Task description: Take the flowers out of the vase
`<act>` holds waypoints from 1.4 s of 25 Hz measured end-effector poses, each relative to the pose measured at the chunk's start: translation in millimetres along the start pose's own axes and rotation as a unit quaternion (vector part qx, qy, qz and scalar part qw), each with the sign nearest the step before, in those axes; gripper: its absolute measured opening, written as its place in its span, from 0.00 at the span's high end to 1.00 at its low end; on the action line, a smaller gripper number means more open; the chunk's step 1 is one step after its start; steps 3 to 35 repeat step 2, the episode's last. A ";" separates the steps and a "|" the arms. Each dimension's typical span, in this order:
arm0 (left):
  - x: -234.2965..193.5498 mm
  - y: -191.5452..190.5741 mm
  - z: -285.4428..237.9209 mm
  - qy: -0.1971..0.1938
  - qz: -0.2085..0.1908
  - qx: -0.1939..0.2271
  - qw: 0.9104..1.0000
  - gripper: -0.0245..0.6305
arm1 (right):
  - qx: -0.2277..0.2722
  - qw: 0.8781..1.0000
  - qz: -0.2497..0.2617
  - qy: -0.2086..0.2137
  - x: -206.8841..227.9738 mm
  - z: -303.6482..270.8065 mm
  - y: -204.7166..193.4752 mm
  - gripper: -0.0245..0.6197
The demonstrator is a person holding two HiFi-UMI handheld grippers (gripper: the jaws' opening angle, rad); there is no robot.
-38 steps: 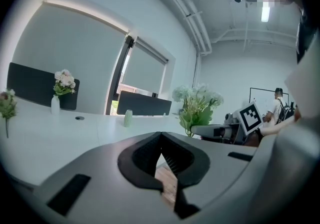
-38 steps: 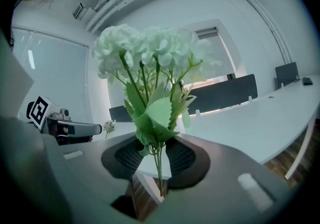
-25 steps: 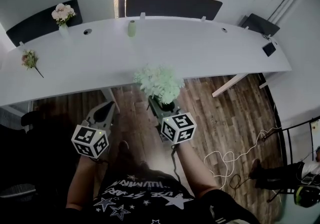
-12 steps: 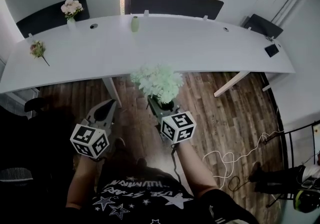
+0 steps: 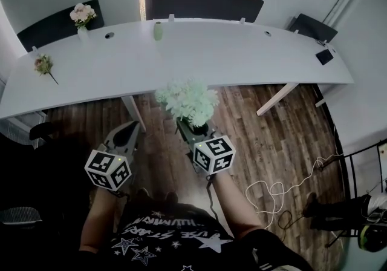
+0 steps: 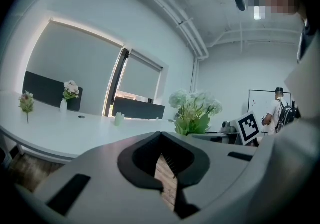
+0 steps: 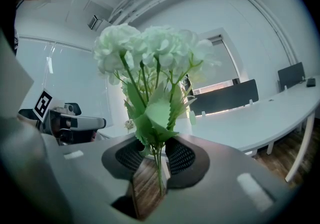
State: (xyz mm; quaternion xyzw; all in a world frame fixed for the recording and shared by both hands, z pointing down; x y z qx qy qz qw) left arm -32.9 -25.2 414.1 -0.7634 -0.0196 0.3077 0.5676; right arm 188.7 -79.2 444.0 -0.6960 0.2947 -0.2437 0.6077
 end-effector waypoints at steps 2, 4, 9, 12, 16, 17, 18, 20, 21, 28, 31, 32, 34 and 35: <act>2.5 2.9 -2.4 -0.001 -0.006 0.000 1.000 0.95 | 0.003 1.000 0.000 0.000 3.0 2.9 2.2 0.79; 2.5 2.9 -2.4 -0.001 -0.006 0.000 1.000 0.95 | 0.003 1.000 0.000 0.000 3.0 2.9 2.2 0.79; 2.5 2.9 -2.4 -0.001 -0.006 0.000 1.000 0.95 | 0.003 1.000 0.000 0.000 3.0 2.9 2.2 0.79; 2.5 2.9 -2.4 -0.001 -0.006 0.000 1.000 0.95 | 0.003 1.000 0.000 0.000 3.0 2.9 2.2 0.79; 2.5 2.9 -2.4 -0.001 -0.006 0.000 1.000 0.95 | 0.003 1.000 0.000 0.000 3.0 2.9 2.2 0.79; 2.5 2.9 -2.4 -0.001 -0.006 0.000 1.000 0.95 | 0.003 1.000 0.000 0.000 3.0 2.9 2.2 0.79; 2.5 2.9 -2.4 -0.001 -0.006 0.000 1.000 0.95 | 0.003 1.000 0.000 0.000 3.0 2.9 2.2 0.79; 2.5 2.9 -2.4 -0.001 -0.006 0.000 1.000 0.95 | 0.003 1.000 0.000 0.000 3.0 2.9 2.2 0.79; 2.5 2.9 -2.4 -0.001 -0.006 0.000 1.000 0.95 | 0.003 1.000 0.000 0.000 3.0 2.9 2.2 0.79; 2.5 2.9 -2.4 -0.001 -0.006 0.000 1.000 0.95 | 0.003 1.000 0.000 0.000 3.0 2.9 2.2 0.79; 2.5 2.9 -2.4 -0.001 -0.006 0.000 1.000 0.95 | 0.003 1.000 0.000 0.000 3.0 2.9 2.2 0.79; 2.5 2.9 -2.4 -0.001 -0.006 0.000 1.000 0.95 | 0.003 1.000 0.000 0.000 3.0 2.9 2.2 0.79; 2.5 2.9 -2.4 -0.001 -0.006 0.000 1.000 0.95 | 0.003 1.000 0.000 0.000 3.0 2.9 2.2 0.79; 2.5 2.9 -2.4 -0.001 -0.006 0.000 1.000 0.95 | 0.003 1.000 0.000 0.000 3.0 2.9 2.2 0.79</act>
Point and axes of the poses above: the fingertips, and each gripper's own axes: z backward along the fingers, x to its right, y out of its top, the point moved 8 cm from there along z, backward along the fingers, and after that the axes turned 14 degrees about z, right-handed, at the moved point
